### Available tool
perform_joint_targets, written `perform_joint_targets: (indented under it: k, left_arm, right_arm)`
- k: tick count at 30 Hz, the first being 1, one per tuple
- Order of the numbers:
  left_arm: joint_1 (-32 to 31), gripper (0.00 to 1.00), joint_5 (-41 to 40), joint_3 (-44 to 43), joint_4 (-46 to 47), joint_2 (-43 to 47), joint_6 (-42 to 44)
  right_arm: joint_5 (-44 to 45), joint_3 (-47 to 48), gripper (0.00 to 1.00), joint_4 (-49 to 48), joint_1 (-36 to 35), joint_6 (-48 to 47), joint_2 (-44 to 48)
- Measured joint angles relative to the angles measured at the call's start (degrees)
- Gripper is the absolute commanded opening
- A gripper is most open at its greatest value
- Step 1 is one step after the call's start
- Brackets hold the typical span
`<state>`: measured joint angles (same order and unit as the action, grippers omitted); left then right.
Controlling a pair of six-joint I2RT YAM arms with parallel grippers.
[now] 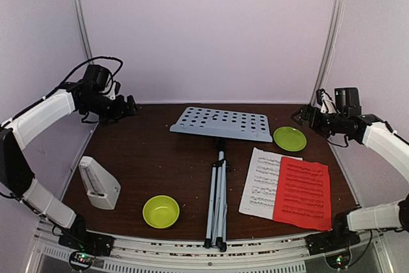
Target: Set up the instrument practice props
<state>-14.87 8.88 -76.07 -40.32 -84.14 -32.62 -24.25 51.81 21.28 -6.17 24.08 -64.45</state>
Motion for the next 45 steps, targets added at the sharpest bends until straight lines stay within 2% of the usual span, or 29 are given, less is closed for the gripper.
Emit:
perform_joint_targets:
  k: [8, 13, 20, 23, 33, 39, 45]
  left_arm:
    - [-3.3, 0.98, -3.2, -2.3, 0.0, -0.7, 1.7]
    - [-4.1, 0.98, -2.5, -2.3, 0.0, -0.7, 3.2]
    - [-4.5, 0.98, 2.2, 1.1, 2.2, 1.0, 4.5]
    - [-4.6, 0.98, 3.7, 2.6, 3.2, 2.0, 4.5]
    - [-4.6, 0.98, 9.5, 8.9, 8.0, 3.4, 3.1]
    - [-4.6, 0.98, 11.9, 9.4, 9.8, 3.3, 2.4]
    - [-4.6, 0.98, 13.6, 9.4, 10.4, 3.1, 2.2]
  right_arm:
    - [-0.3, 18.9, 1.0, 4.4, -8.9, -8.2, -14.7]
    - [-2.7, 32.1, 1.0, 11.6, -13.5, -15.3, -25.7]
    - [-7.5, 55.2, 1.0, 25.5, -16.0, -24.7, -43.4]
    - [-8.1, 61.6, 0.98, 29.6, -17.4, -27.7, -49.2]
    - [-7.8, 64.3, 0.89, 36.5, -22.7, -34.2, -58.5]
    - [-7.2, 66.5, 0.84, 37.6, -24.1, -36.5, -62.8]
    - [-6.5, 68.3, 0.75, 37.4, -24.3, -38.0, -65.0]
